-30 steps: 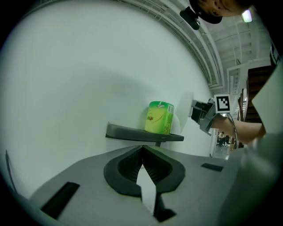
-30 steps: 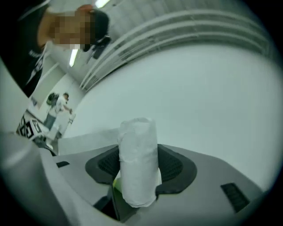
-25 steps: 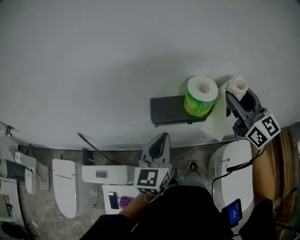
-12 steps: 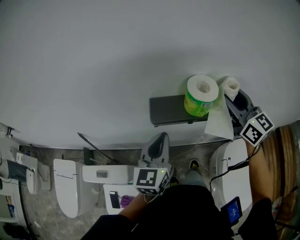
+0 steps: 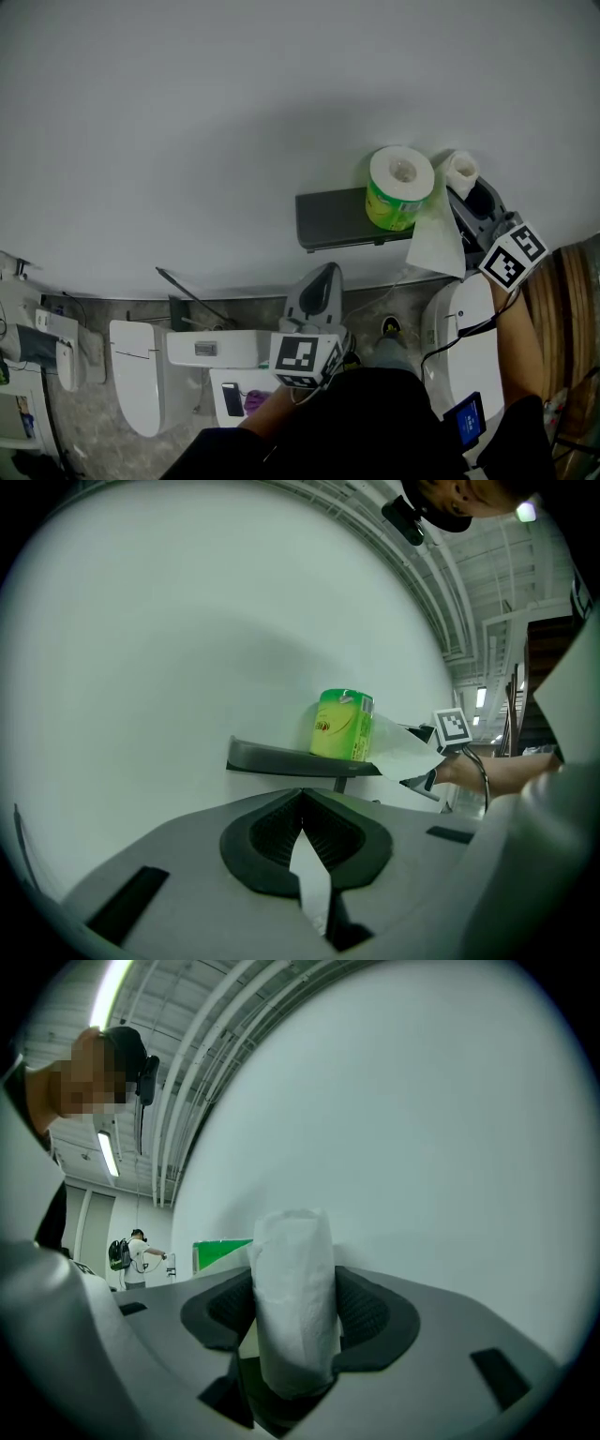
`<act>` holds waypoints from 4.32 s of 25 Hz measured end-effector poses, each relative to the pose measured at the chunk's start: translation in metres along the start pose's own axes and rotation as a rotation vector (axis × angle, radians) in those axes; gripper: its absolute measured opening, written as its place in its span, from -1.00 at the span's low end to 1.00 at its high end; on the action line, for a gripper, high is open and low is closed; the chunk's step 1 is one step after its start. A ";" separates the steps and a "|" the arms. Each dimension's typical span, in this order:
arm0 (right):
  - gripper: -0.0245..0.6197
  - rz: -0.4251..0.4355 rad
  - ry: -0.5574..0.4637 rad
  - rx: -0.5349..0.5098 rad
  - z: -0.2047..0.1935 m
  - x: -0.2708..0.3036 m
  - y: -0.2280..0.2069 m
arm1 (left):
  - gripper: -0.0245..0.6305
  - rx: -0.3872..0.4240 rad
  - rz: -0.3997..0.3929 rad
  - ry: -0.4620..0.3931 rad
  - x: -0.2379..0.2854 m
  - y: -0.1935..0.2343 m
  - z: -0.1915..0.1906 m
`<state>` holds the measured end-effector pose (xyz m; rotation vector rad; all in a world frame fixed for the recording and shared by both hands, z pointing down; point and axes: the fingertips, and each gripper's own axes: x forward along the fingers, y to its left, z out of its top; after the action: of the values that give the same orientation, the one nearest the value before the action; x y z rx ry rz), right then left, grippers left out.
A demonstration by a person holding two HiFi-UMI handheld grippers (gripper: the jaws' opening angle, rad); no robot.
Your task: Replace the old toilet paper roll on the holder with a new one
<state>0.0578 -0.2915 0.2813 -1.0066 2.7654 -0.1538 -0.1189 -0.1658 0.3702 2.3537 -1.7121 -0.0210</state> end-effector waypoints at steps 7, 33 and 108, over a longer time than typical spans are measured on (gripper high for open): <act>-0.16 -0.010 0.099 -0.149 -0.008 -0.008 0.000 | -0.85 0.000 0.010 0.002 -0.002 0.001 0.000; -0.22 0.014 0.264 -0.225 -0.016 -0.006 0.005 | -0.85 0.017 0.007 -0.001 0.001 -0.006 0.002; 0.20 -0.368 0.221 -0.279 -0.013 0.036 0.072 | -0.85 -0.068 0.126 -0.044 -0.031 0.049 -0.004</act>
<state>-0.0170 -0.2593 0.2767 -1.6601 2.8164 0.0782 -0.1737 -0.1498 0.3800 2.2090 -1.8464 -0.1081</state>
